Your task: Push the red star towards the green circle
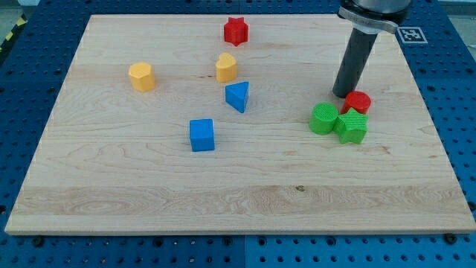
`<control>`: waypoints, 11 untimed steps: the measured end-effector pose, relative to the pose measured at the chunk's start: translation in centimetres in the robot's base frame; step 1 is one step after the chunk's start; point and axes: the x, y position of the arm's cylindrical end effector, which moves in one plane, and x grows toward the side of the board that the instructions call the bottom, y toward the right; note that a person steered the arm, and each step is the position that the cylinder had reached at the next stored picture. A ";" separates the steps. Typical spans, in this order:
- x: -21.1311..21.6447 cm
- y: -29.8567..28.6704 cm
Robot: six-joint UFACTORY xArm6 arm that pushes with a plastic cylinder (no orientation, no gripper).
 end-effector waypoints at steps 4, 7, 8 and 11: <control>-1.5 0.0; -7.4 -0.8; -10.7 -5.7; -20.1 -16.1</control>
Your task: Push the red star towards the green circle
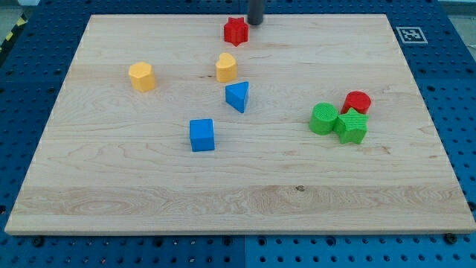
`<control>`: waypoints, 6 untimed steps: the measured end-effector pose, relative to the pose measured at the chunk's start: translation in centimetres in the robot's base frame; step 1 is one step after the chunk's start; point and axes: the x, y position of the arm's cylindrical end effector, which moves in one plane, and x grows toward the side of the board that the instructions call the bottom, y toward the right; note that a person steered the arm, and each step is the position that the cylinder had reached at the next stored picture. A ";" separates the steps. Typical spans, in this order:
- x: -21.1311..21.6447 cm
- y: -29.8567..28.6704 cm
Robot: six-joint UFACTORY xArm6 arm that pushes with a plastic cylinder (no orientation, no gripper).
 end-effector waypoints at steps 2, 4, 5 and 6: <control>0.6 -5.8; 1.5 -2.5; 2.8 -0.7; 2.8 -1.3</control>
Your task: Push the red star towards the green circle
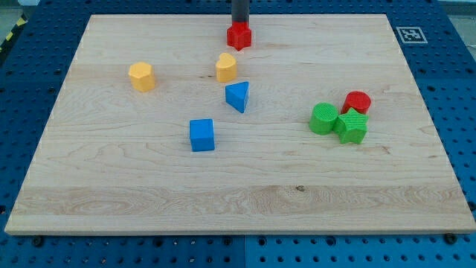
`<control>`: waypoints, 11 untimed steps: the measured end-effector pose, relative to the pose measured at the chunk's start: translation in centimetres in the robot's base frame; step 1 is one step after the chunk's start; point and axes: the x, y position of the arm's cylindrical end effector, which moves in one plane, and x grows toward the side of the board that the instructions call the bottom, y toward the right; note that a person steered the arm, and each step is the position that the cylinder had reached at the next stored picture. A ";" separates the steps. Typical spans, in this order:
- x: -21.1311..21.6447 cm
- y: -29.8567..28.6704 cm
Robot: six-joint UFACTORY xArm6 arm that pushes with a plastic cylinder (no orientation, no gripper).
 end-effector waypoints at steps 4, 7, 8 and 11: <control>3.5 -3.6; 3.9 0.0; 0.7 -0.7; 1.5 3.2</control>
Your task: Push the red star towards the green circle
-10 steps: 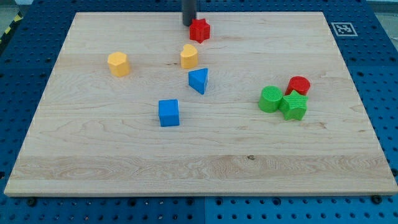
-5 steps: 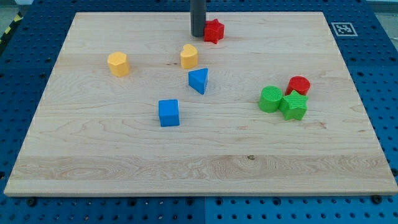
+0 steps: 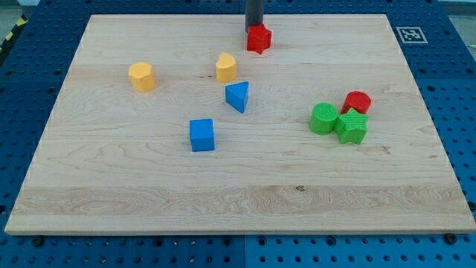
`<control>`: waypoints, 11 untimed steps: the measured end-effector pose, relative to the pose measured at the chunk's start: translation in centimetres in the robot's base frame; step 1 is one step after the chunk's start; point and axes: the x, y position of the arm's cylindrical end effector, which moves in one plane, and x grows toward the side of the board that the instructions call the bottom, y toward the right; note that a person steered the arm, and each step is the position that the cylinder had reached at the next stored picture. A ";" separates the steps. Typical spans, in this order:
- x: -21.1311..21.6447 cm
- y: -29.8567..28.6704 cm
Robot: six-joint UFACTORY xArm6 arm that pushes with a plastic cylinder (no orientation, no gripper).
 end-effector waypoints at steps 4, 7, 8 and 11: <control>1.1 0.0; 5.9 0.5; 6.8 1.1; 6.8 3.5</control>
